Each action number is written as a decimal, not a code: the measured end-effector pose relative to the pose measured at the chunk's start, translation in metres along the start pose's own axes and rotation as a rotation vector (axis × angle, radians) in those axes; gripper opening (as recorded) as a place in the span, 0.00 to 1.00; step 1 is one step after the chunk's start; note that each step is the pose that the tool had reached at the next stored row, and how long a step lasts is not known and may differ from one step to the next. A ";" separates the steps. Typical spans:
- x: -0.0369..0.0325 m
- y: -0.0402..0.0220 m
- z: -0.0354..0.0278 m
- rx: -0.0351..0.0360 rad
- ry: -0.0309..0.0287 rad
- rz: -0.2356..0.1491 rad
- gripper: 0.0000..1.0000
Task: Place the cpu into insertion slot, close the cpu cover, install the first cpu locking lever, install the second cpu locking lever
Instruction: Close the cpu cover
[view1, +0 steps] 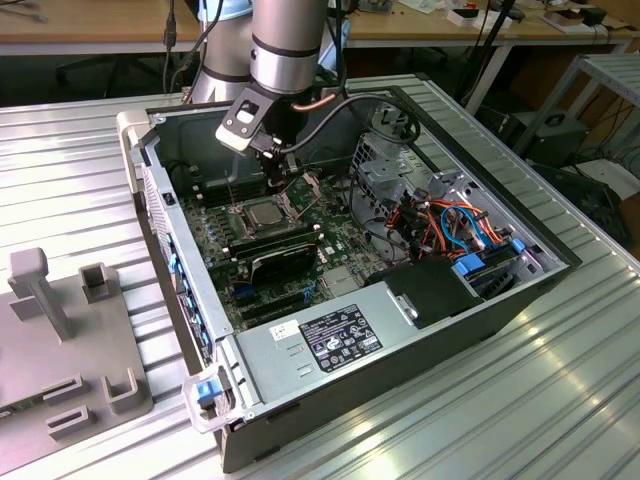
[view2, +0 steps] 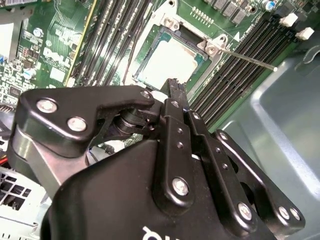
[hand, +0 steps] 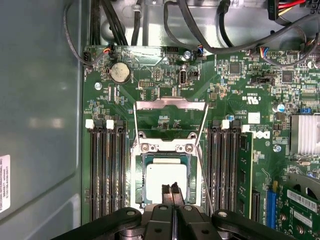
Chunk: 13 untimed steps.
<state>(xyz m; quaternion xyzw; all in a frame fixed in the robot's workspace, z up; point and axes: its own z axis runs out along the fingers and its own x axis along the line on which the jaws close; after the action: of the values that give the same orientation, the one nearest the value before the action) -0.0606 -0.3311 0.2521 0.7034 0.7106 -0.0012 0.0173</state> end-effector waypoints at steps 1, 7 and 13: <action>0.0000 0.0015 0.0001 -0.0001 0.0002 0.000 0.11; -0.0001 0.0159 0.0004 -0.0001 0.0002 0.000 0.11; -0.0001 0.0226 0.0006 -0.0002 0.0002 0.000 0.11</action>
<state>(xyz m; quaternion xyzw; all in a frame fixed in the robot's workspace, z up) -0.0381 -0.3310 0.2521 0.7035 0.7105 -0.0011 0.0172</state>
